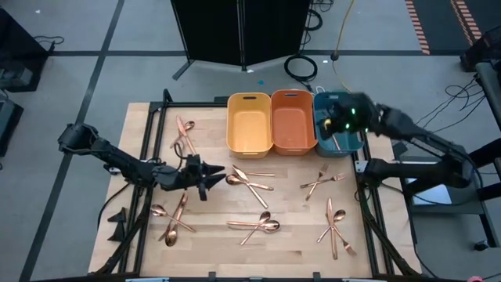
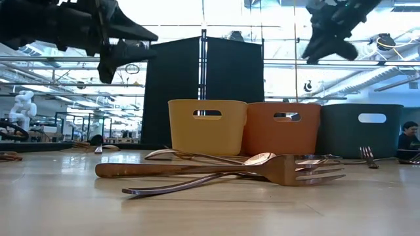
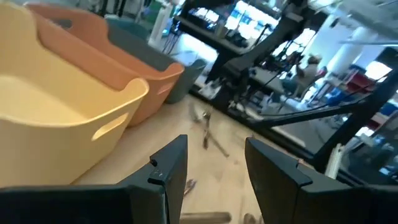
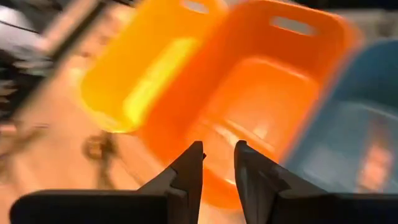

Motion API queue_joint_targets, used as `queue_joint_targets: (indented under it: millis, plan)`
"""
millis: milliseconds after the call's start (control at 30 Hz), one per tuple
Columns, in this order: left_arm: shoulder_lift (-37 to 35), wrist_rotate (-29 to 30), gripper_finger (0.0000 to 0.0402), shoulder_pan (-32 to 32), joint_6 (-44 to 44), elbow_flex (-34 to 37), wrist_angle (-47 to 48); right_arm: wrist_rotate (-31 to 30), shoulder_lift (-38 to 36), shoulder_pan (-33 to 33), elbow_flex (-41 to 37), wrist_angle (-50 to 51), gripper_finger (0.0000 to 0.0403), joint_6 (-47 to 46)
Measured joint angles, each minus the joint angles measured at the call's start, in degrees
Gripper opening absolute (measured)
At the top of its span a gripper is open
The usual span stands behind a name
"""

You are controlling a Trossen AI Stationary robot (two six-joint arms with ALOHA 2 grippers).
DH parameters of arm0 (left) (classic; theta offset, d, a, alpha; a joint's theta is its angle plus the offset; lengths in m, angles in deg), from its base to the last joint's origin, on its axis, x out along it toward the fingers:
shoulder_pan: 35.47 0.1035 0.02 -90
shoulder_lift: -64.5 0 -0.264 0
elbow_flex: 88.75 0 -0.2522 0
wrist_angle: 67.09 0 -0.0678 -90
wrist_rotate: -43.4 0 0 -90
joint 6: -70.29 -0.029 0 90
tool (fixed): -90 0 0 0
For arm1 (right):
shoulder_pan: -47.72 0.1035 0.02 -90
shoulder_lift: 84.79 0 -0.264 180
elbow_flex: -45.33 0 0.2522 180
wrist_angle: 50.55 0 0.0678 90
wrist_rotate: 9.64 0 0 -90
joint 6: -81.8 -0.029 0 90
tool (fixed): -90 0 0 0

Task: Sort silverware
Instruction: Put the copper knife into the blue bin

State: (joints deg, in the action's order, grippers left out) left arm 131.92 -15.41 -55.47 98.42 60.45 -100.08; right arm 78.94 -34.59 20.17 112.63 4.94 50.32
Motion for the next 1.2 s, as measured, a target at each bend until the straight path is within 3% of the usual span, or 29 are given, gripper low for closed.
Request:
queue_joint_targets:
  millis: [167,333,500,733,933,1200]
  plan:
    - [0.00,0.17,0.0157,-0.96,-1.69,0.00,-0.92,3.62,-3.27,8.67,-12.80,-17.06,0.0082,-5.77]
    - [0.28,0.37,0.0157,-1.04,-4.28,0.00,-0.71,10.97,-1.98,15.84,-16.02,-26.83,0.0082,-7.64]
    - [0.28,-0.03,0.0157,-0.95,-11.24,0.00,-0.71,12.09,0.99,24.69,-16.02,-26.52,0.0082,-14.83]
    - [0.28,-5.89,0.0157,2.50,-20.92,0.00,-0.54,11.74,6.97,36.55,-14.41,-25.59,0.0082,-30.47]
    - [0.28,-11.71,0.0157,6.44,-20.99,0.00,2.37,10.35,15.23,45.60,-9.83,-19.38,0.0062,-47.50]
    - [0.28,-11.90,0.0157,8.30,-19.44,0.00,8.35,11.70,25.42,55.73,-5.16,-14.37,0.0028,-67.28]
